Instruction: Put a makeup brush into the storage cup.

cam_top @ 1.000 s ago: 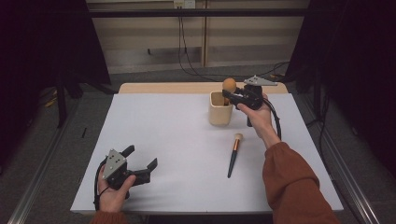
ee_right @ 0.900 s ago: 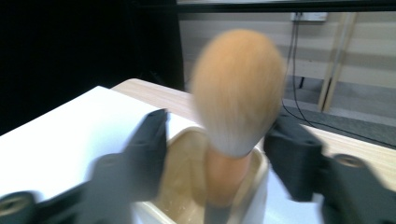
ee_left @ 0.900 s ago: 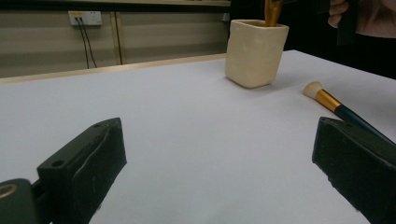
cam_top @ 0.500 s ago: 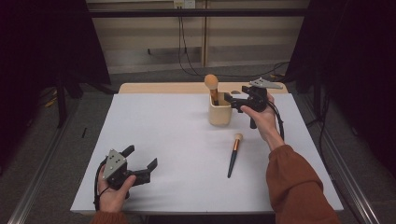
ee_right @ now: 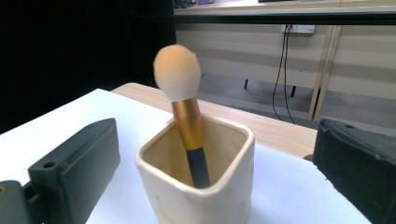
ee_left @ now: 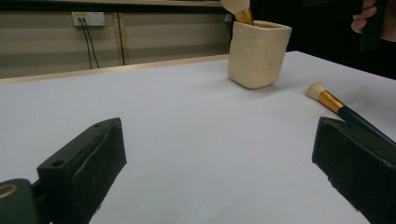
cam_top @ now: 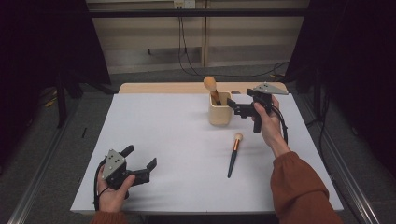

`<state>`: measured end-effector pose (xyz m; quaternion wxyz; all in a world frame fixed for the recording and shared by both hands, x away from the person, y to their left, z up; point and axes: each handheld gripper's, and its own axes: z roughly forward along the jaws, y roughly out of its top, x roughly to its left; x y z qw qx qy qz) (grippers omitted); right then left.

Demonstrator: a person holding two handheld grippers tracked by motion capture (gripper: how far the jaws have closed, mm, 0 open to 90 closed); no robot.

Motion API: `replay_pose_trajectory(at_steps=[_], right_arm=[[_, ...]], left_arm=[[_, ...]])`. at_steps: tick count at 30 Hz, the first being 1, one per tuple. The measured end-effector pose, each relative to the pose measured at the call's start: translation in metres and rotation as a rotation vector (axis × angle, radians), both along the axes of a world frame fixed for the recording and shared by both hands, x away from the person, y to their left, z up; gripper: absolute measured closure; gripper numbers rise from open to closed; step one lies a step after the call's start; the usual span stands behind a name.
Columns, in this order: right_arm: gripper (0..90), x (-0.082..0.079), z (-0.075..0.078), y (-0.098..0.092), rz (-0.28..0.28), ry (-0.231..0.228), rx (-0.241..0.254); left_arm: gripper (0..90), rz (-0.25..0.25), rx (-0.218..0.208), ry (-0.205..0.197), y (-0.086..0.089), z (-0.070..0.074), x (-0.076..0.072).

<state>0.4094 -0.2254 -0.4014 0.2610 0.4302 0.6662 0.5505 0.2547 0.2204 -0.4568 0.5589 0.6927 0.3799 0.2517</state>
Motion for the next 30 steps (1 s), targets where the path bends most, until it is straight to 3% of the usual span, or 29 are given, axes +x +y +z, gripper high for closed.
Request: replay_pose_trajectory(at_steps=[7,10,30], right_arm=[[0.6,-0.013,-0.004,-0.012,-0.013,0.003,0.016],[0.6,-0.018,-0.006,-0.016,-0.011,0.002,0.007],[1.0,-0.071,-0.019,-0.044,-0.082,-0.039,-0.054]], left_arm=[[2.9,0.005,-0.002,-0.002,0.002,0.0,-0.001],[2.7,-0.008,0.013,-0.009,0.001,0.0,-0.001],[2.5,0.007,-0.007,-0.008,0.003,0.001,-0.003]])
